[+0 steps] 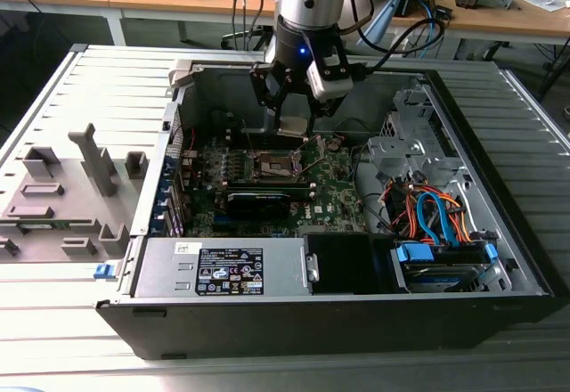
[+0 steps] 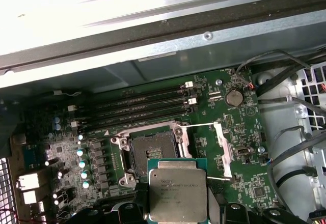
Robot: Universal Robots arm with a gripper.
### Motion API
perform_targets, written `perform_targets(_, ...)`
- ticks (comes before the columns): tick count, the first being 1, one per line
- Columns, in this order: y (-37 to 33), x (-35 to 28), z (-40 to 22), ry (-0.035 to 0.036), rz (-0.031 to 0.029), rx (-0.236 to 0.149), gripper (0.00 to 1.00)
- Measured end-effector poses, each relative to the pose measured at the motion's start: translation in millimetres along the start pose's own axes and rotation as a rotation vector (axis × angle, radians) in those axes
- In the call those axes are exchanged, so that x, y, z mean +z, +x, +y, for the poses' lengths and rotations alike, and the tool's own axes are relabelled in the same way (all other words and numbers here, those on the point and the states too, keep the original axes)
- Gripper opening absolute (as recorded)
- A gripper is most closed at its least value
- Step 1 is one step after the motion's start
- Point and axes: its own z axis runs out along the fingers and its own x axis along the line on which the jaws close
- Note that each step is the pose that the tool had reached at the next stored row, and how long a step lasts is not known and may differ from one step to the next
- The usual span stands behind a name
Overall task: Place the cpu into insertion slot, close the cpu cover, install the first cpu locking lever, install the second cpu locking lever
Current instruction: 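Place the cpu into insertion slot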
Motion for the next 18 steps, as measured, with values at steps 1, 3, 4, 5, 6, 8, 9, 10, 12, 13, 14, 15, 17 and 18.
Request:
perform_targets(1, 0.0, 0.0, 0.0, 0.0000, 0.0000, 0.002, 0.55)
perform_targets(3, 0.0, 0.0, 0.0, -0.0001, 0.0000, 0.009, 0.55)
perform_targets(4, 0.0, 0.0, 0.0, -0.0002, -0.0001, 0.011, 0.55)
perform_targets(5, 0.0, 0.0, 0.0, -0.0002, 0.0000, 0.013, 0.55)
perform_targets(6, 0.0, 0.0, 0.0, -0.0003, 0.0000, 0.016, 0.55)
perform_targets(8, 0.0, 0.0, 0.0, -0.0003, 0.0000, 0.018, 0.55)
perform_targets(9, 0.0, 0.0, 0.0, -0.0004, 0.0000, 0.020, 0.55)
perform_targets(10, 0.0, 0.0, 0.0, -0.0003, 0.0000, 0.021, 0.55)
perform_targets(12, 0.0, 0.0, 0.0, -0.0003, 0.0000, 0.023, 0.55)
perform_targets(13, 0.0, 0.0, 0.0, -0.0003, 0.0000, 0.024, 0.55)
perform_targets(14, 0.0, 0.0, 0.0, -0.0001, 0.0000, 0.024, 0.55)
perform_targets(15, 0.0, 0.0, 0.0, 0.0000, 0.0000, 0.026, 0.55)
perform_targets(17, 0.0, 0.0, 0.0, 0.0001, -0.0001, 0.027, 0.55)
perform_targets(18, 0.0, 0.0, 0.0, 0.0001, -0.0001, 0.029, 0.55)
